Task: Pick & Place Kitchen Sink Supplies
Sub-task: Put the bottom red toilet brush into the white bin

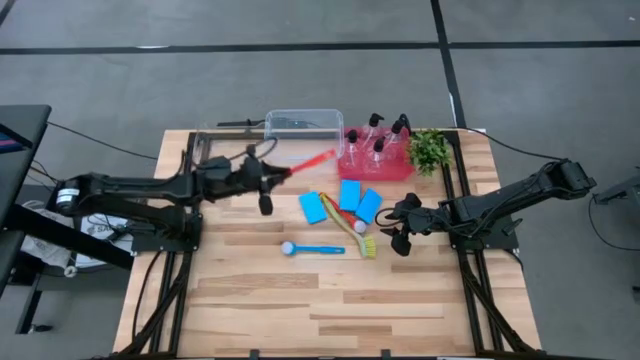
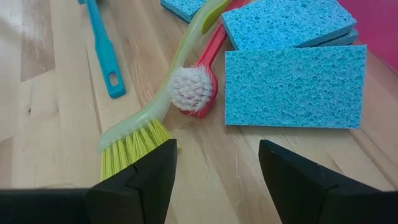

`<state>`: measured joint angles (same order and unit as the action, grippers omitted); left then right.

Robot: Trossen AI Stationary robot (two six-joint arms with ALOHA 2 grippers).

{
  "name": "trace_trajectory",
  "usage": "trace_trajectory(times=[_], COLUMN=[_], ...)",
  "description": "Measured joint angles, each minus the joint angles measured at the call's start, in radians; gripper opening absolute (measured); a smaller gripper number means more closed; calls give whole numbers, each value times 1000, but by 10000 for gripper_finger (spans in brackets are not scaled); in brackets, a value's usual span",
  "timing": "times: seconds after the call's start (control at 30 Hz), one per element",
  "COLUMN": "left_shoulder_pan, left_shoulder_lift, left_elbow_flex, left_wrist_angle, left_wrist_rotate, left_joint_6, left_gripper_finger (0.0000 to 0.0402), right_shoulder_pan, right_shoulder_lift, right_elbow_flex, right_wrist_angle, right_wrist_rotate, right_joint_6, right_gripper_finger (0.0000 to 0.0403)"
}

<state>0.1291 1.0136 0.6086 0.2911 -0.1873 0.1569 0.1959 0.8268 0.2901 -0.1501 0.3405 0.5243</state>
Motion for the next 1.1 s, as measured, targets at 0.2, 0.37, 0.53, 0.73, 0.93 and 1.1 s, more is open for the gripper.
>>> trace_trajectory(times=[0.2,0.37,0.53,0.73,0.93,1.1], left_shoulder_pan=[88,167,250,306,329,332], left_shoulder_lift=[-13,47,154,290,344,344], left_elbow_flex=[0,2,2,2,2,2], left_wrist_angle=[62,171,254,312,346,348], left_wrist_rotate=[-52,-43,1,2,3,2], left_joint_6=[96,169,173,169,168,168], left_gripper_finger=[49,46,50,49,53,59], right_shoulder_pan=[0,-1,-1,-1,-1,-1], right_shoulder_lift=[0,0,0,0,0,0], right_elbow_flex=[0,0,0,0,0,0], right_wrist_angle=[0,7,9,8,8,8], right_wrist_rotate=[0,1,5,5,5,5], right_joint_6=[0,0,9,50,53,53], right_gripper_finger=[221,221,221,221,221,221])
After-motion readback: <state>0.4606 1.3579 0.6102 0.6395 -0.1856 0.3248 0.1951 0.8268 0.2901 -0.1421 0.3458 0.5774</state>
